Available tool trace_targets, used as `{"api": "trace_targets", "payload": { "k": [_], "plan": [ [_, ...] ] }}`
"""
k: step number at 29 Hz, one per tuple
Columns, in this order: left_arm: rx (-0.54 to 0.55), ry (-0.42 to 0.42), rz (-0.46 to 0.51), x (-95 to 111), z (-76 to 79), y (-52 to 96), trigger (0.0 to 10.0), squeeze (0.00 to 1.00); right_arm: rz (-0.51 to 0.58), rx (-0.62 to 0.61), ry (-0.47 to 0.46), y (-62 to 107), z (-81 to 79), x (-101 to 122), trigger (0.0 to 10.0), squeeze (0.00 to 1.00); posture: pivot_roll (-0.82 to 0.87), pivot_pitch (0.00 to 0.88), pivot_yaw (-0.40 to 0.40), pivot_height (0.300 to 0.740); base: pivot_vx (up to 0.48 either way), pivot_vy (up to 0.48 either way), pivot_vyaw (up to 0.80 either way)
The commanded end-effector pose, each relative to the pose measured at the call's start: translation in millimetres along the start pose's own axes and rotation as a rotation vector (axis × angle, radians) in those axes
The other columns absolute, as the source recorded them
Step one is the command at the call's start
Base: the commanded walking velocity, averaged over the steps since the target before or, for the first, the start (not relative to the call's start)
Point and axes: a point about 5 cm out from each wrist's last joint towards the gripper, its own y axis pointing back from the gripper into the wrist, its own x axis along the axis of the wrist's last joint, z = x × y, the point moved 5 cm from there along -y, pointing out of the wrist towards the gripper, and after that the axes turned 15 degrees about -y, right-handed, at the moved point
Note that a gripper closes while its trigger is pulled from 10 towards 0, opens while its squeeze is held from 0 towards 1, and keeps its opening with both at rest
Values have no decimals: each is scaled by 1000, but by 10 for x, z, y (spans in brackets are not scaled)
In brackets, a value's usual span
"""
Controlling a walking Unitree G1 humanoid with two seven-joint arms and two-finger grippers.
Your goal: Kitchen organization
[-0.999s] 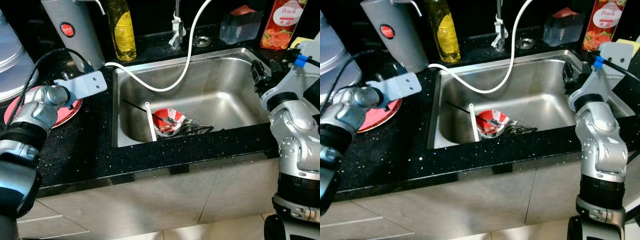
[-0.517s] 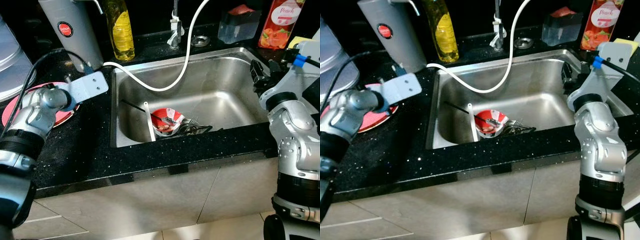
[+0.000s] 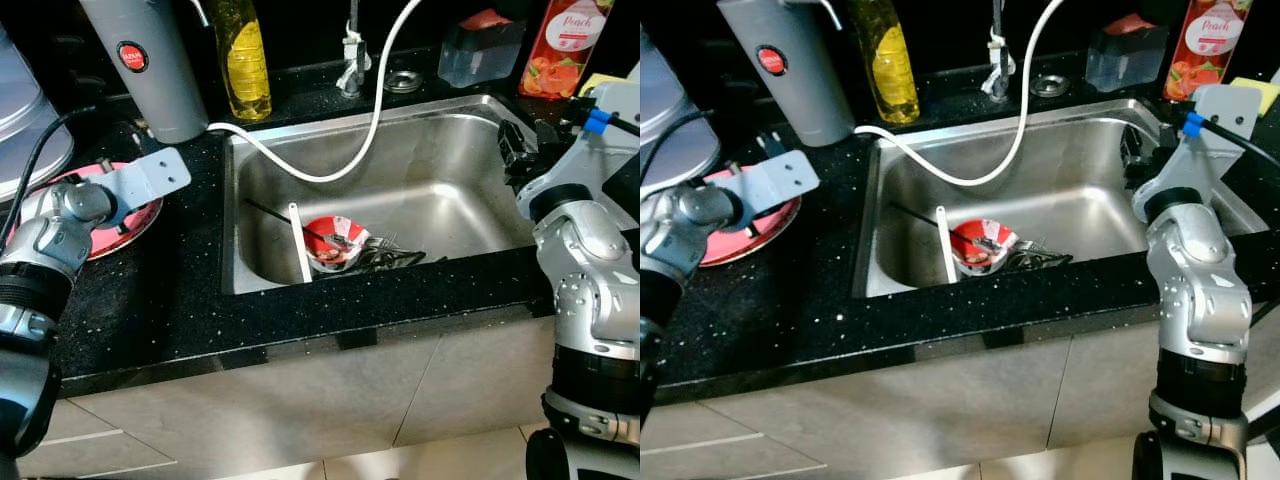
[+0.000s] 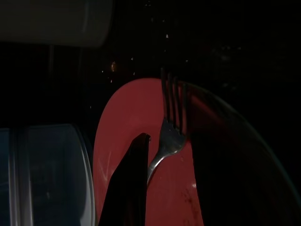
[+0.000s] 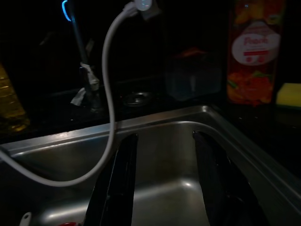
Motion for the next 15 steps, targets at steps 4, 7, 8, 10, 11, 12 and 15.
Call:
{"api": "trace_targets", "payload": {
  "k": [4,7,8,10,11,12,15],
  "plan": [
    [-21,31,-19,7,143,-107,10000,0,-4,22,-3,-10,-63,-7,10000,0,12,85,100,740,0,0,0],
    [-25,35,-13,33,170,-133,9765,0,-3,22,-3,-9,-63,-5,10000,0,5,89,101,740,0,0,0],
    [-25,35,-13,33,170,-133,9765,0,-3,22,-3,-9,-63,-5,10000,0,5,89,101,740,0,0,0],
    [-29,21,-9,52,198,-159,8353,0,-1,21,-3,-8,-64,2,10000,0,2,90,102,740,0,0,0],
    [-30,16,-9,56,203,-166,7569,0,0,21,-3,-7,-65,3,10000,0,2,90,102,740,0,0,0],
    [-26,5,-15,51,199,-171,6275,0,0,20,-3,-7,-64,6,10000,0,1,90,103,740,0,0,0],
    [-29,-24,-30,38,200,-182,0,0,2,18,-2,-6,-58,11,10000,0,-1,89,105,740,0,0,0]
  ]
}}
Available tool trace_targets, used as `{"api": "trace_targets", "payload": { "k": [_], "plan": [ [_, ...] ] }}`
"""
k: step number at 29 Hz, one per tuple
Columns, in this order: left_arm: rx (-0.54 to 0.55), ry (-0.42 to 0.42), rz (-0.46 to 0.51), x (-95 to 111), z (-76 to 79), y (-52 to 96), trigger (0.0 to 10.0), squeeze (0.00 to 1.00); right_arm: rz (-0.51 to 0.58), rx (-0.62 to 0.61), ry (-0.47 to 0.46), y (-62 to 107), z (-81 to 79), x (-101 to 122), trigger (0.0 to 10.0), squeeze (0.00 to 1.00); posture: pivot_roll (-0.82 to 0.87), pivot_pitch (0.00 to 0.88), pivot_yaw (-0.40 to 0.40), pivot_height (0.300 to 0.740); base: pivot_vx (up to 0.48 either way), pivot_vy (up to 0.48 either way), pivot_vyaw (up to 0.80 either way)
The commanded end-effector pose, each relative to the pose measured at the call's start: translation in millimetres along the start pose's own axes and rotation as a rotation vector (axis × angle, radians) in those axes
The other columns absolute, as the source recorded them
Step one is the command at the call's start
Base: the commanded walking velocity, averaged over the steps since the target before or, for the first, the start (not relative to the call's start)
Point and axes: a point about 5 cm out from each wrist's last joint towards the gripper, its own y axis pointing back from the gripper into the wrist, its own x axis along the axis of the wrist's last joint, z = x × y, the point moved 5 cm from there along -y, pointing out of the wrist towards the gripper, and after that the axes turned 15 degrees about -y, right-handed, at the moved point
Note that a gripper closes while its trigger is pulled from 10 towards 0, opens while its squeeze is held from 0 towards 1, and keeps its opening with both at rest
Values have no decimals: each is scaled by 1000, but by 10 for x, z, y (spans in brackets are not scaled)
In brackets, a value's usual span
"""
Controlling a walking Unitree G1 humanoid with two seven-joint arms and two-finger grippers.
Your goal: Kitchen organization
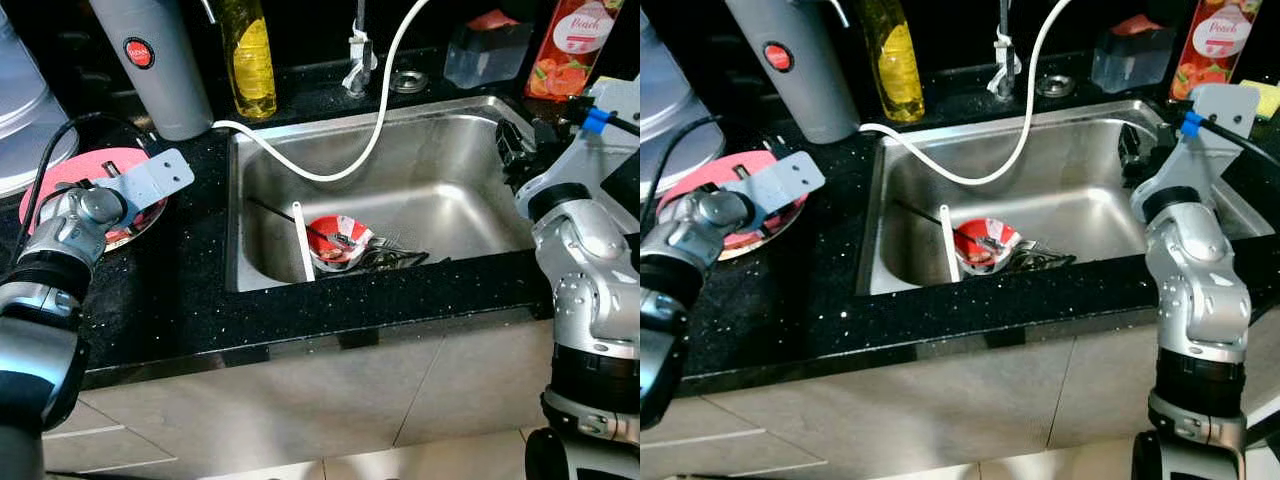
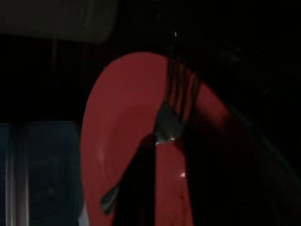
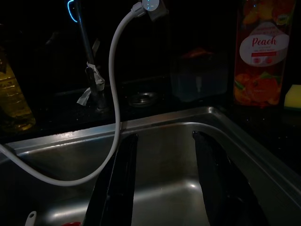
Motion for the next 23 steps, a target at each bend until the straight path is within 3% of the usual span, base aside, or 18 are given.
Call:
{"api": "trace_targets", "payload": {
  "k": [1,6,14,15,17,18,20,22,23],
  "plan": [
    [-56,-29,-14,8,187,-53,0,0,4,12,-1,-5,-48,14,10000,0,-1,89,105,740,0,0,0],
    [-39,-36,1,49,93,-40,0,0,7,9,1,1,-38,27,10000,0,-5,89,108,740,0,0,0],
    [18,-130,17,72,-251,54,0,0,6,9,-1,-1,-42,17,10000,0,4,86,104,740,0,0,0],
    [25,-149,10,58,-316,78,10000,0,6,11,-1,-3,-49,15,10000,0,6,82,106,740,0,0,0],
    [30,-162,5,47,-356,94,10000,0,6,12,-2,-4,-54,13,10000,0,6,82,106,740,0,0,0],
    [27,-219,-52,-90,-441,152,10000,0,8,12,-2,-5,-57,14,10000,0,8,80,110,740,0,0,0],
    [0,-284,-116,-266,-457,204,10000,0,9,10,-3,-2,-50,15,10000,0,14,79,113,740,0,0,0],
    [-10,-281,-138,-345,-462,228,10000,0,9,8,-4,1,-43,10,10000,0,14,79,113,740,0,0,0],
    [-21,-281,-143,-374,-449,237,10000,67,8,7,-4,2,-40,7,10000,0,14,79,113,740,0,0,0]
  ]
}}
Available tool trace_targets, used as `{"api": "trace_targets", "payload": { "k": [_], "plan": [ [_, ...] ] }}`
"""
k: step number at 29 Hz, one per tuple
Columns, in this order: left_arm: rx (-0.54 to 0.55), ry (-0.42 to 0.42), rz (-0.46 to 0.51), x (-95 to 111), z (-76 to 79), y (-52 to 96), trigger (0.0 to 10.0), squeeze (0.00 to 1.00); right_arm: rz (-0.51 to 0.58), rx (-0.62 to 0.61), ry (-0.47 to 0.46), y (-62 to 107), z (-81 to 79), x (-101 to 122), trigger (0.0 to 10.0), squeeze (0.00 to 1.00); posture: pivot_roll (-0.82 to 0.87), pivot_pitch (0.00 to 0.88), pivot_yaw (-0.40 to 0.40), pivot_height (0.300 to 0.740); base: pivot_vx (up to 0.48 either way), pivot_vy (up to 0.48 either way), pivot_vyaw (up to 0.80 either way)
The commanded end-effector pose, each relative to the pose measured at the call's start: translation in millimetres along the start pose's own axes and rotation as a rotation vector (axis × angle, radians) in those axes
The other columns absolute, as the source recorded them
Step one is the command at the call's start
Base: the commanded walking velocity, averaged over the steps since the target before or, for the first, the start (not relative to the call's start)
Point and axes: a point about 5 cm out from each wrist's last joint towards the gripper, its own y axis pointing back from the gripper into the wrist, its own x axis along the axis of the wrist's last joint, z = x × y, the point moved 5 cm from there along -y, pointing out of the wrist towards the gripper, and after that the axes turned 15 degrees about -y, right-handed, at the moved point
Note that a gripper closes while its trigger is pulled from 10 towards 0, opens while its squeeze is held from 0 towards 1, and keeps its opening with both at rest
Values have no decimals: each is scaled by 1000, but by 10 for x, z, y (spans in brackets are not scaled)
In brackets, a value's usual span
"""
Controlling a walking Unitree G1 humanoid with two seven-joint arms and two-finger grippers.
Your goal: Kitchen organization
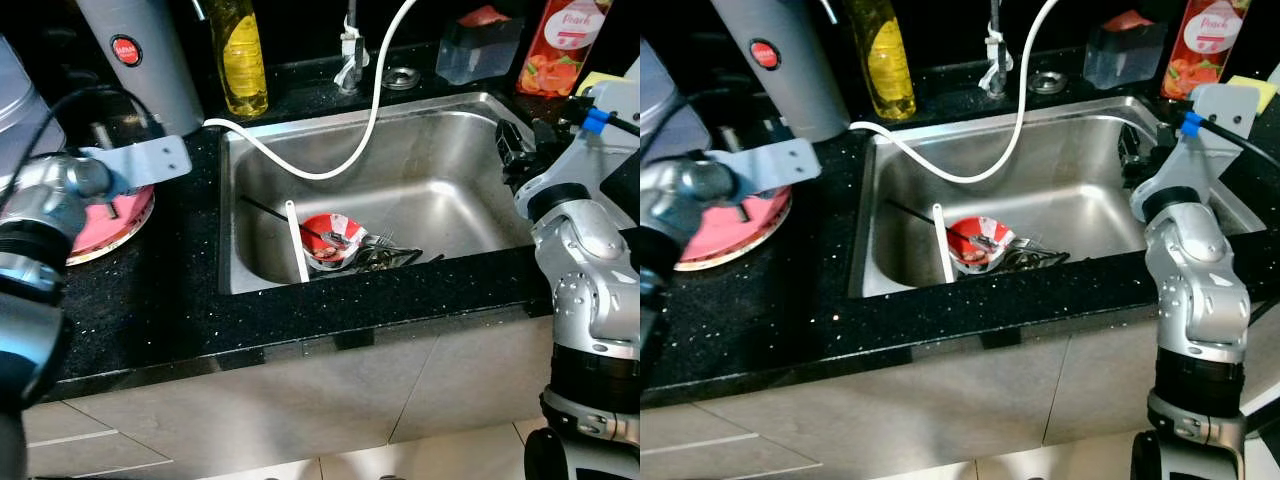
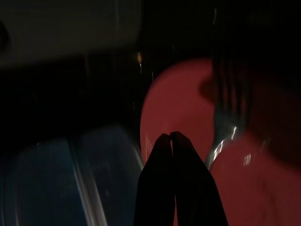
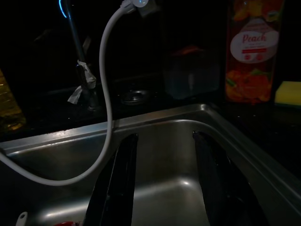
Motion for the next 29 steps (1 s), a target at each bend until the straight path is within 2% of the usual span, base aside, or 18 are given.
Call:
{"api": "trace_targets", "payload": {
  "k": [1,2,3,5,6,7,8,13,14,17,18,22,25,29],
  "plan": [
    [-26,-11,-50,-185,18,46,10000,67,7,11,0,2,-45,8,10000,0,14,79,113,740,0,0,0],
    [-46,-6,-52,-211,54,51,10000,63,7,11,-2,4,-47,4,10000,0,17,77,118,740,0,0,0],
    [-60,0,-67,-257,88,56,10000,8,7,10,-3,6,-48,1,10000,0,17,77,118,740,0,0,0],
    [-78,10,-87,-307,147,53,10000,0,7,10,-5,6,-51,-4,10000,0,20,76,116,740,0,0,0],
    [-105,26,-111,-363,242,40,10000,0,6,10,-6,4,-55,-9,10000,0,20,78,115,740,0,0,0],
    [-105,26,-111,-363,242,40,10000,0,6,10,-6,4,-55,-9,10000,0,20,78,115,740,0,0,0],
    [-119,22,-123,-377,311,21,10000,0,5,11,-7,2,-58,-10,10000,0,20,79,113,740,0,0,0],
    [-130,-32,-154,-383,399,-14,10000,0,7,11,-7,-5,-58,-6,10000,0,22,81,111,740,0,0,0],
    [-131,-37,-155,-372,414,-24,10000,1000,7,11,-6,-3,-59,-3,10000,0,18,89,117,740,0,0,0],
    [-126,-70,-157,-342,427,-43,10000,1000,8,8,-6,7,-53,0,10000,0,19,92,118,740,0,0,0],
    [-112,-96,-144,-285,405,-62,10000,0,13,-1,-12,31,-38,3,10000,0,21,109,130,740,0,0,0],
    [-93,-117,-128,-229,364,-76,10000,0,26,2,-35,55,-58,6,10000,0,20,123,139,740,0,0,0],
    [-92,-160,-124,-212,361,-82,10000,0,21,40,-59,55,-187,-39,10000,0,30,146,142,740,0,0,0],
    [-84,-170,-118,-190,374,-95,10000,0,10,69,-73,32,-300,-77,10000,0,31,164,140,740,0,0,0]
  ]
}}
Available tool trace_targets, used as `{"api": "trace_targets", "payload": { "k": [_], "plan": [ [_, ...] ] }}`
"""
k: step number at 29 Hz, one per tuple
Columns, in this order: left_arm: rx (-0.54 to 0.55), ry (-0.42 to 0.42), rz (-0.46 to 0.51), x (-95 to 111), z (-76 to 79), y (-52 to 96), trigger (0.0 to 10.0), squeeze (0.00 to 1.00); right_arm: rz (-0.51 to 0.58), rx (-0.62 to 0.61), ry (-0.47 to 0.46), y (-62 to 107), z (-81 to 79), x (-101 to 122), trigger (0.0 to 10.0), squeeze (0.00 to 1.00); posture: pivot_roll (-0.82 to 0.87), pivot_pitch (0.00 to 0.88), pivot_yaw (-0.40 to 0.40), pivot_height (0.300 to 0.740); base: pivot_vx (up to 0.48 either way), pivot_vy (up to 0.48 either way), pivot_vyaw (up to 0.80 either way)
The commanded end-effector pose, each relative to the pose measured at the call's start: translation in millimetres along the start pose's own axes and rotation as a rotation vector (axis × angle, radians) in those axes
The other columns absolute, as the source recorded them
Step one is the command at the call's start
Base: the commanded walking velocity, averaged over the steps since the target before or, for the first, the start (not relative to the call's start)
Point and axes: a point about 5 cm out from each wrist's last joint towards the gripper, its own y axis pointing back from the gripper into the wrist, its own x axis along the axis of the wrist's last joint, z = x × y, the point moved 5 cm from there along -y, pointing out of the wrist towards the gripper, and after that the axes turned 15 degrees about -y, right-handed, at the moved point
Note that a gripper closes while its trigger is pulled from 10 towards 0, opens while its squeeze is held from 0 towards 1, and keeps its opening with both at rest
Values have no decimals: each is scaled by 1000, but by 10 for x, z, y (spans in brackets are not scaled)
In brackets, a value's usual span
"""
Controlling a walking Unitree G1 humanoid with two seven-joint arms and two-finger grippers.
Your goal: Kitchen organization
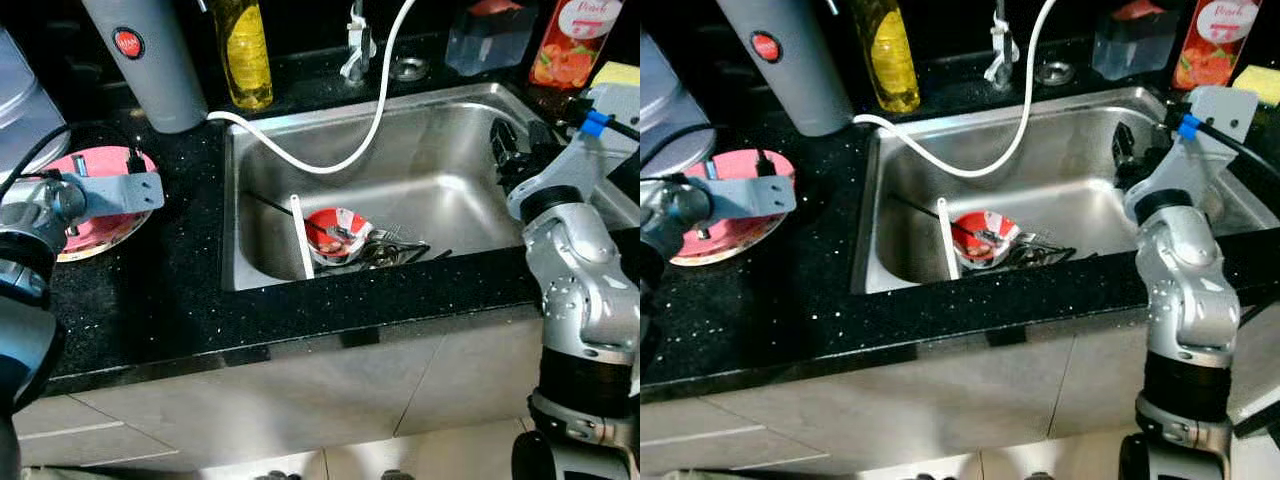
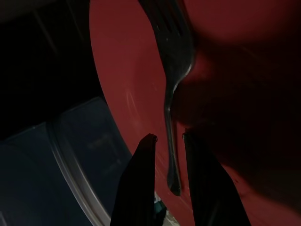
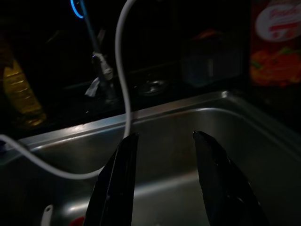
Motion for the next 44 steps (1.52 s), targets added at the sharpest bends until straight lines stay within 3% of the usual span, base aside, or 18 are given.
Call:
{"api": "trace_targets", "payload": {
  "k": [1,10,11,12,13,23,24,25,27,28,32,33,34,35,39,41,42,44],
  "plan": [
    [-32,-15,13,68,114,-36,10000,0,5,41,-15,-5,-132,-5,10000,0,31,167,140,740,0,0,0],
    [-21,2,25,149,195,-72,10000,0,-20,89,-14,-19,-266,-28,10000,0,5,188,116,740,0,0,0],
    [-14,8,26,156,195,-75,4157,0,-20,90,-14,-20,-267,-25,10000,0,1,188,113,740,0,0,0],
    [-10,10,27,159,196,-77,784,0,-20,91,-13,-22,-271,-23,10000,0,0,187,112,740,0,0,0],
    [-7,11,27,159,192,-77,0,0,-20,91,-12,-23,-273,-21,10000,0,-2,186,112,740,0,0,0],
    [36,30,30,127,130,-64,0,0,-20,81,-12,-39,-246,-27,10000,0,1,175,107,740,0,0,0],
    [85,50,34,127,25,-48,0,0,-20,82,-11,-41,-247,-26,10000,0,-1,170,108,740,0,0,0],
    [153,83,58,170,-130,-21,2196,0,-18,82,-10,-41,-243,-20,10000,0,-3,163,108,740,0,0,0],
    [200,106,76,199,-239,2,2196,0,-17,81,-10,-42,-240,-16,10000,0,-3,163,108,740,0,0,0],
    [379,139,106,259,-629,118,10000,0,-13,78,-7,-43,-223,-8,10000,0,-3,152,108,740,0,0,0],
    [600,283,192,345,-1212,385,10000,0,-2,73,-5,-42,-208,13,10000,0,-3,132,112,740,0,0,0],
    [600,283,192,345,-1212,385,10000,0,-2,73,-5,-42,-208,13,10000,0,-3,132,112,740,0,0,0],
    [662,360,298,476,-1431,530,10000,0,8,71,-4,-42,-206,31,10000,0,-5,124,112,740,0,0,0],
    [662,360,298,476,-1431,530,10000,0,8,71,-4,-42,-206,31,10000,0,-5,124,112,740,0,0,0],
    [657,520,526,808,-1593,701,10000,0,32,63,8,-41,-182,91,10000,0,-7,103,116,740,0,0,0],
    [654,531,554,860,-1604,722,10000,0,35,61,12,-41,-175,98,10000,0,-6,101,116,740,0,0,0],
    [602,671,728,1180,-1656,820,10000,0,57,49,35,-41,-140,156,10000,0,-3,92,115,740,0,0,0],
    [574,727,790,1292,-1668,851,10000,0,64,45,44,-43,-129,177,10000,0,-3,90,116,740,0,0,0]
  ]
}}
